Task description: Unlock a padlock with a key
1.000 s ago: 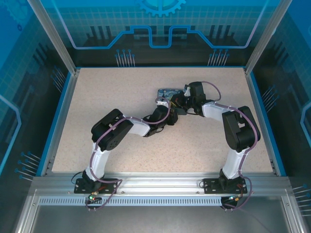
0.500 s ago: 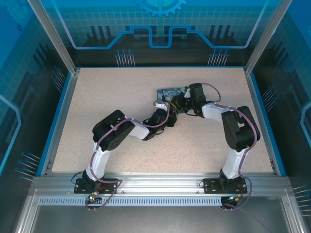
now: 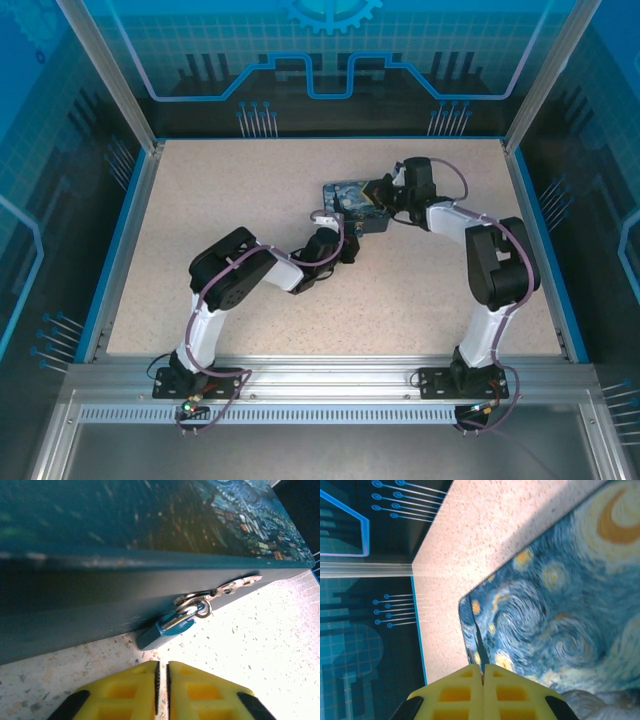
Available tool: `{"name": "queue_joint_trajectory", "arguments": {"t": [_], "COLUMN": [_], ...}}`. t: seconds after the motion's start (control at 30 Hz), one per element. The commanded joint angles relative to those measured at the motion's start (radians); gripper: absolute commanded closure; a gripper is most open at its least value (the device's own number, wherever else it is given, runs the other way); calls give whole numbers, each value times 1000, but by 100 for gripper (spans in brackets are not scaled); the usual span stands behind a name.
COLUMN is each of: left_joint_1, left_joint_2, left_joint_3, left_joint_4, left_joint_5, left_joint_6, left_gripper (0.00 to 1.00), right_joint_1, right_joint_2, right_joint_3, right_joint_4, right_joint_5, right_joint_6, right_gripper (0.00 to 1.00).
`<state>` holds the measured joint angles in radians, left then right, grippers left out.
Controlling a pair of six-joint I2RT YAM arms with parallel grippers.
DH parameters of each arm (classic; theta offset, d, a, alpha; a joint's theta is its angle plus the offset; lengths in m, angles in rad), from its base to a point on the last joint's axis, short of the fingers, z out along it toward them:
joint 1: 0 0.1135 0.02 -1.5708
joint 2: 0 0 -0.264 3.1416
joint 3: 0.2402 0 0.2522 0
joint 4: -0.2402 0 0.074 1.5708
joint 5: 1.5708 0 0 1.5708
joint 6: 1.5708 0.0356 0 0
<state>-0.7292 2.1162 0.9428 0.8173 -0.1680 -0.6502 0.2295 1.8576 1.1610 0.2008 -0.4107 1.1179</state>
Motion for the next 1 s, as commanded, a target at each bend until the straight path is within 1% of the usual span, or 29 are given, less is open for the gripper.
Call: {"name": "queue_joint_trajectory", "arguments": {"t": [0.0, 0.07, 0.13, 0.23, 0.33, 0.43, 0.63, 0.73, 0.97], "left_joint_1": [11, 14, 17, 31, 49, 67, 82, 89, 95], "left_joint_2": [-41, -64, -90, -120, -133, -131, -122, -114, -132], "left_joint_3": [-31, -41, -56, -70, -75, -69, -40, -25, -28], "left_joint_4": [-1, -18, -36, -69, -94, -107, -147, -160, -173], "left_joint_5": [-18, -17, -19, -13, 5, 41, 98, 124, 133], "left_joint_6": [5, 25, 47, 71, 83, 88, 127, 133, 143], "left_gripper": [74, 62, 53, 44, 39, 34, 29, 28, 25], "right_joint_1": [-20, -26, -30, -40, -48, -55, -60, -50, -5], "right_joint_2": [16, 42, 68, 113, 167, 227, 312, 314, 254], "right_joint_3": [64, 96, 124, 161, 208, 259, 329, 315, 201], "right_joint_4": [-43, -64, -74, -77, -80, -83, -121, -119, -77], "right_joint_5": [-1, 4, 5, 8, 10, 14, 9, 3, 20], "right_joint_6": [-8, -21, -30, -36, -36, -38, -52, -55, -52], "right_gripper": [100, 100, 100, 100, 100, 100, 100, 100, 100]}}
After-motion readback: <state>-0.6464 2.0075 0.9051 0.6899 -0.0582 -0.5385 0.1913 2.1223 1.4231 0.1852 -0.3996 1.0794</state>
